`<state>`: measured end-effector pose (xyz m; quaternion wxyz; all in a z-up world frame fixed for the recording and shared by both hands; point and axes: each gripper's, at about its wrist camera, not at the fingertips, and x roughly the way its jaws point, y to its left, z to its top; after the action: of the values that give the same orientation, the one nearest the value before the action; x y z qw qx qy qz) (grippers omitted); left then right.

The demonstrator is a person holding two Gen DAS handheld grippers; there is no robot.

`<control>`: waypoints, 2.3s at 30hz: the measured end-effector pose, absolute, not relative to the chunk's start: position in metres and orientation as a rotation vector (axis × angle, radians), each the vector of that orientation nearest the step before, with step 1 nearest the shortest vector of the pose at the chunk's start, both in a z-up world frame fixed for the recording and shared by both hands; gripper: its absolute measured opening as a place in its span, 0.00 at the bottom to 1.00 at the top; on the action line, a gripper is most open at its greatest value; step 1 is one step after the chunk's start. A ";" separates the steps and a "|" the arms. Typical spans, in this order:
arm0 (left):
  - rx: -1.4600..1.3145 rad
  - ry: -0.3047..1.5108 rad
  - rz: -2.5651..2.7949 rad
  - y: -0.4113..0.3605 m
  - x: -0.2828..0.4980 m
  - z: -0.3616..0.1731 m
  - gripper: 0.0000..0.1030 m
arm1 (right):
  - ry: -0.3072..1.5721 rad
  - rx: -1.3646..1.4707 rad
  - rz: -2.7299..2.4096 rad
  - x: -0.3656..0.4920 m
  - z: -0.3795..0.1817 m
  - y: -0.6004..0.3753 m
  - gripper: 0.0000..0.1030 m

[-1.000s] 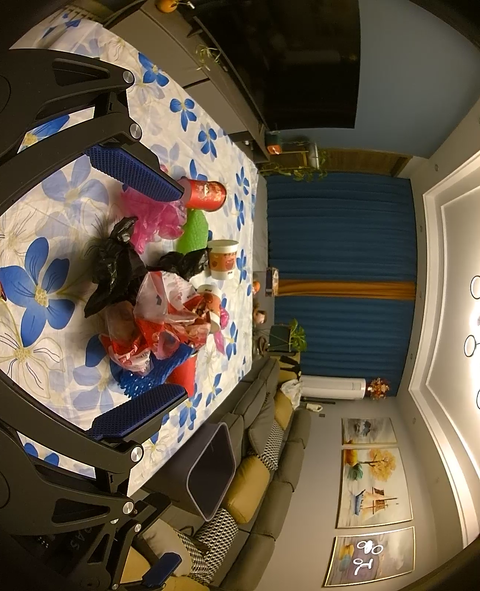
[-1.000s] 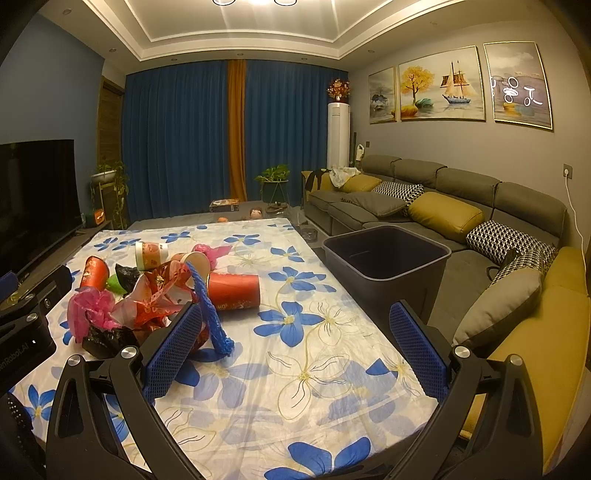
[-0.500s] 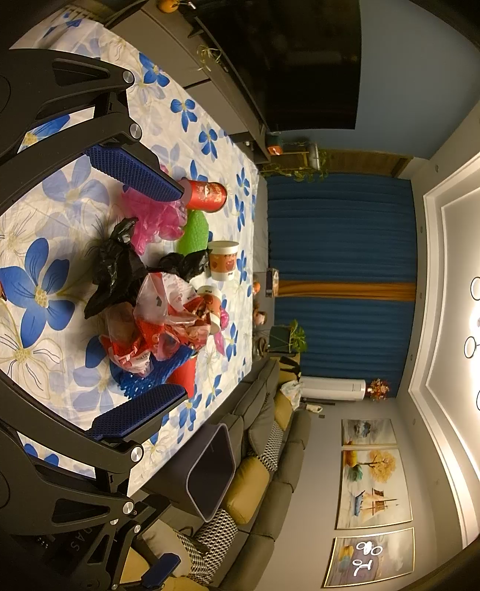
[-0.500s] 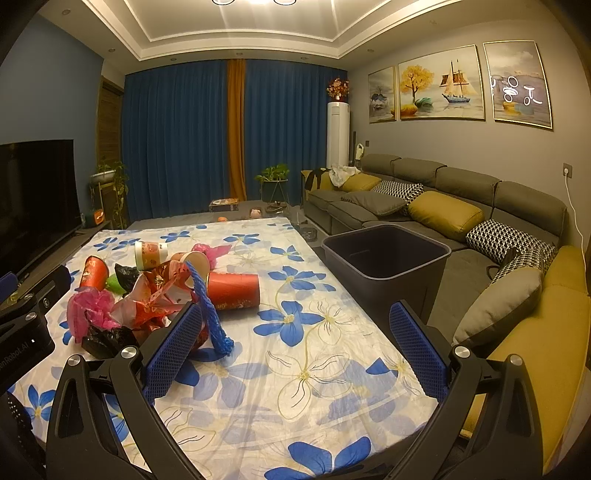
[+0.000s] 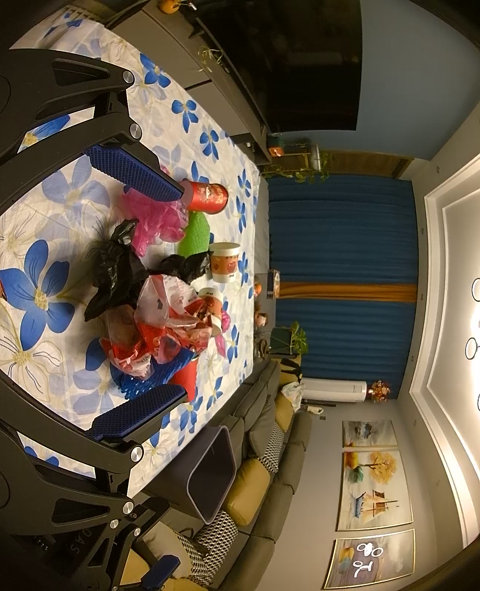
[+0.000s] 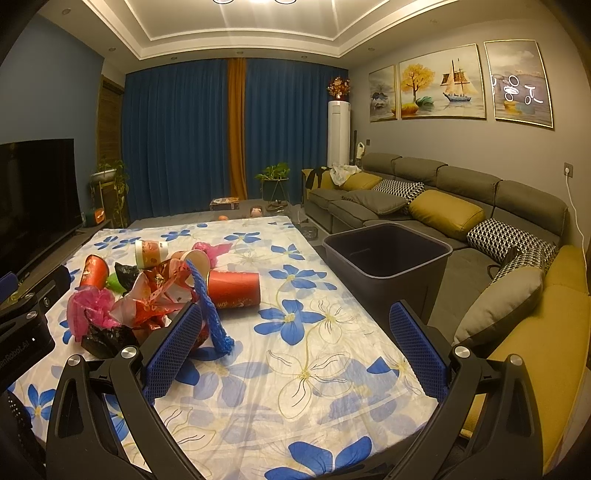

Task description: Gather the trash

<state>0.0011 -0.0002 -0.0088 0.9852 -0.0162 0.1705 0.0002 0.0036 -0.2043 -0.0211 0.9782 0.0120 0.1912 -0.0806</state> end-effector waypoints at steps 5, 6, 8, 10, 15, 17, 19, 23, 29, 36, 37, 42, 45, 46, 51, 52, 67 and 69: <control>-0.031 0.341 0.002 0.000 0.001 -0.008 0.94 | 0.386 0.025 -0.160 0.004 -0.022 -0.204 0.95; -0.030 0.340 0.003 0.000 0.001 -0.009 0.94 | 0.386 0.026 -0.159 0.004 -0.023 -0.204 0.95; -0.031 0.342 0.004 0.001 0.002 -0.008 0.94 | 0.387 0.026 -0.158 0.004 -0.023 -0.204 0.95; -0.032 0.343 0.004 0.002 0.004 -0.009 0.94 | 0.388 0.027 -0.157 0.004 -0.024 -0.204 0.95; -0.035 0.347 0.007 0.003 0.006 -0.010 0.94 | 0.393 0.029 -0.149 0.008 -0.025 -0.205 0.95; -0.038 0.350 0.009 0.004 0.007 -0.011 0.94 | 0.395 0.030 -0.146 0.008 -0.026 -0.205 0.95; -0.040 0.352 0.010 0.005 0.008 -0.011 0.94 | 0.398 0.030 -0.144 0.010 -0.026 -0.205 0.95; -0.041 0.354 0.011 0.005 0.010 -0.011 0.94 | 0.401 0.030 -0.137 0.012 -0.027 -0.204 0.95; -0.057 0.355 0.009 0.010 0.012 -0.012 0.94 | 0.406 0.039 -0.125 0.015 -0.029 -0.204 0.95; -0.079 0.345 0.038 0.029 0.017 -0.018 0.92 | 0.417 0.040 -0.098 0.023 -0.036 -0.201 0.95; -0.082 0.344 0.045 0.033 0.018 -0.018 0.92 | 0.422 0.040 -0.093 0.025 -0.037 -0.200 0.93; -0.092 0.343 0.092 0.053 0.022 -0.025 0.86 | 0.440 0.043 -0.056 0.037 -0.045 -0.191 0.89; -0.109 0.358 0.119 0.065 0.026 -0.029 0.81 | 0.454 0.036 -0.009 0.046 -0.052 -0.178 0.88; -0.115 0.362 0.124 0.069 0.028 -0.031 0.81 | 0.462 0.032 0.009 0.050 -0.055 -0.173 0.86; -0.107 0.375 0.144 0.077 0.034 -0.038 0.81 | 0.507 0.025 0.105 0.071 -0.064 -0.148 0.78; -0.109 0.379 0.150 0.080 0.036 -0.040 0.81 | 0.509 0.021 0.120 0.076 -0.065 -0.142 0.78; -0.133 0.394 0.208 0.112 0.050 -0.055 0.79 | 0.564 -0.009 0.264 0.130 -0.069 -0.085 0.37; -0.132 0.400 0.195 0.112 0.051 -0.056 0.77 | 0.578 -0.017 0.280 0.133 -0.071 -0.082 0.24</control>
<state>0.0510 0.1121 -0.0562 0.9732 -0.0653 0.1982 0.0964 0.1329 -0.0825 -0.0712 0.9489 -0.0086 0.2838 0.1378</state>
